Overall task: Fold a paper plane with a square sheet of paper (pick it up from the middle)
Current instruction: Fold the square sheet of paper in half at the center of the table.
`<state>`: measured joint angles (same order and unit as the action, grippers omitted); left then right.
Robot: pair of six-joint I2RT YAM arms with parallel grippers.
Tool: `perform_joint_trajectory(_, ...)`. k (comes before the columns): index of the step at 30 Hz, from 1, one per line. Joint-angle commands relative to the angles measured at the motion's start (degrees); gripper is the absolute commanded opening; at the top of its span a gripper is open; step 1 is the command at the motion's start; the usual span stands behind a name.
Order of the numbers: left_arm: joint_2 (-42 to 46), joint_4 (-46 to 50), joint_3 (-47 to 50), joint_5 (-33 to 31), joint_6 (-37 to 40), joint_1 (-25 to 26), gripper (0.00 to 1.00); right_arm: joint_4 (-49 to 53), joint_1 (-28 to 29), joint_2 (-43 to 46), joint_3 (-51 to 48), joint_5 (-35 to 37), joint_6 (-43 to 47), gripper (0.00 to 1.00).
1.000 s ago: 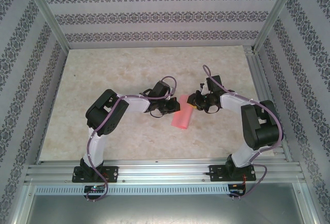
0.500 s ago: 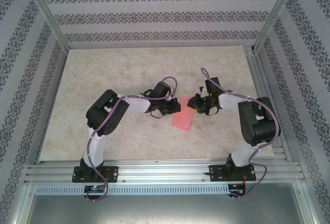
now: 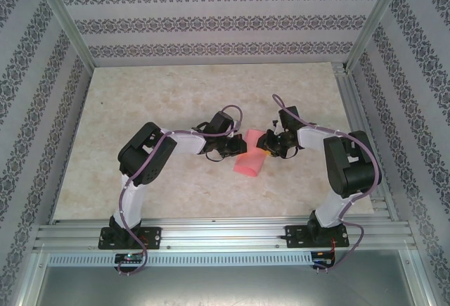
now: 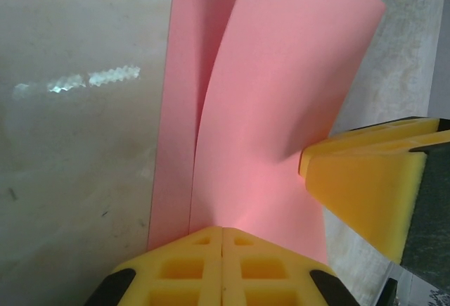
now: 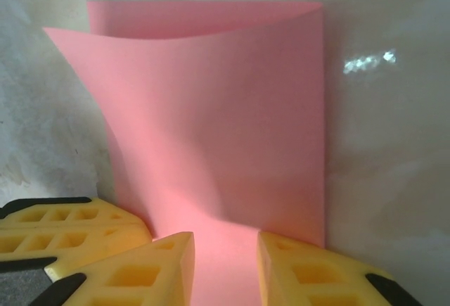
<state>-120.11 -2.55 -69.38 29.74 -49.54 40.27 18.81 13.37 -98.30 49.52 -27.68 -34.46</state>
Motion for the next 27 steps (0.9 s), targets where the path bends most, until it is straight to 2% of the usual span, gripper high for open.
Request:
perform_joint_trajectory(1, -1.88, 0.93, -1.10, -0.08, 1.52, 0.80, 0.09, 1.84, 0.72, 5.06, 0.23, 0.32, 1.26, 0.33)
perform_joint_trajectory(5, -1.52, 1.82, -1.45, -0.64, 2.22, 0.69, 0.09, -0.12, 0.79, 10.01, -2.37, -2.58, -0.71, 0.31)
perform_joint_trajectory(9, -1.36, 1.34, -1.28, -0.78, 1.97, 0.69, 0.08, -4.25, 1.39, 11.28, -6.32, -5.39, -3.46, 0.27)
perform_joint_trajectory(13, -0.96, 1.57, -1.22, -0.91, 2.10, 0.69, 0.08, -6.85, 1.84, 10.30, -8.85, -5.62, -4.43, 0.26)
perform_joint_trajectory(27, 0.90, 1.80, -0.44, -2.68, 3.19, 0.64, 0.08, -8.37, 3.62, 7.41, -7.77, -6.81, -4.78, 0.26)
